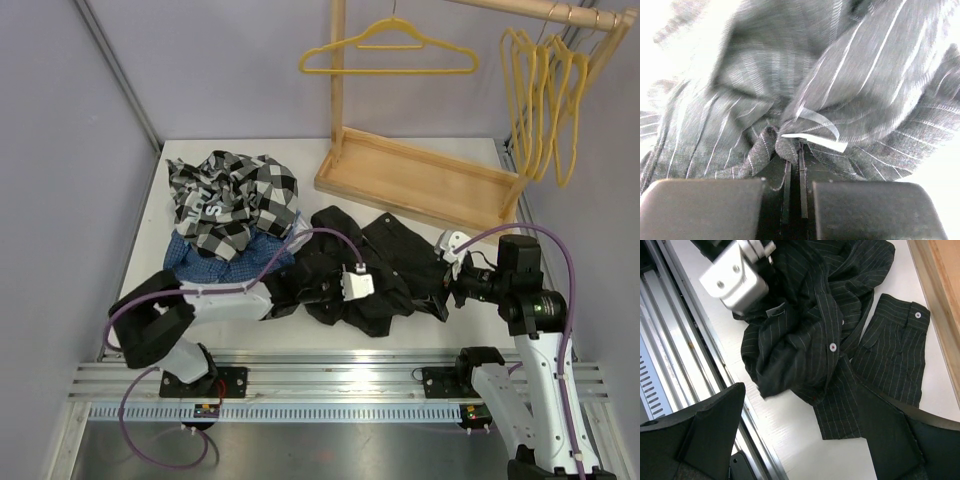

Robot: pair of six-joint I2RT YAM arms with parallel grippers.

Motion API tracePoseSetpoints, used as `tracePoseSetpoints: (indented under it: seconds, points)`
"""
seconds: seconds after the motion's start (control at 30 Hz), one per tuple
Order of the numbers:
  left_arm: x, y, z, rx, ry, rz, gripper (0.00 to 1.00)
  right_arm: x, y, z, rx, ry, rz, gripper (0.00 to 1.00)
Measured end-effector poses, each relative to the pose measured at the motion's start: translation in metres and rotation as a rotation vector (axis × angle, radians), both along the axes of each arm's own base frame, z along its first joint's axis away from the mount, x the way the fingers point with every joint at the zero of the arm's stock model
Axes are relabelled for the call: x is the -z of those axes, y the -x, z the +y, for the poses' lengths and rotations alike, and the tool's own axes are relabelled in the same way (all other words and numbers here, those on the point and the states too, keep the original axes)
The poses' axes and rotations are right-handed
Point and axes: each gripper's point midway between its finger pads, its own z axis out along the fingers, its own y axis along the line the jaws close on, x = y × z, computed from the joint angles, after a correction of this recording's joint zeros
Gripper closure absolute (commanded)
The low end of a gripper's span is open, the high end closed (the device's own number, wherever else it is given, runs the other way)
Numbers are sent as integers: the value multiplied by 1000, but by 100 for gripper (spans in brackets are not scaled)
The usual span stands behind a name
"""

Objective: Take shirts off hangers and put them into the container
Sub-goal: Place the shirt into the basket

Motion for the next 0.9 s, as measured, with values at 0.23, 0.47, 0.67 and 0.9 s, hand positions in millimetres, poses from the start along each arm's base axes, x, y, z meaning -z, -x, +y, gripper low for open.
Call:
tracePoseSetpoints:
  seconds: [0.23, 0.47, 0.67, 0.9]
  points:
    - [-128, 0, 15, -116, 256, -57, 100, -2, 1, -1, 11, 4, -16, 1]
    - [-259, -6, 83, -343, 507, -161, 100, -3, -7, -8, 72, 22, -24, 1]
    - [-336, -7, 136, -500, 612, -228, 100, -4, -11, -11, 96, 24, -31, 1]
    - [-396, -11, 175, -647, 669, -311, 100, -5, -12, -11, 98, 22, -32, 1]
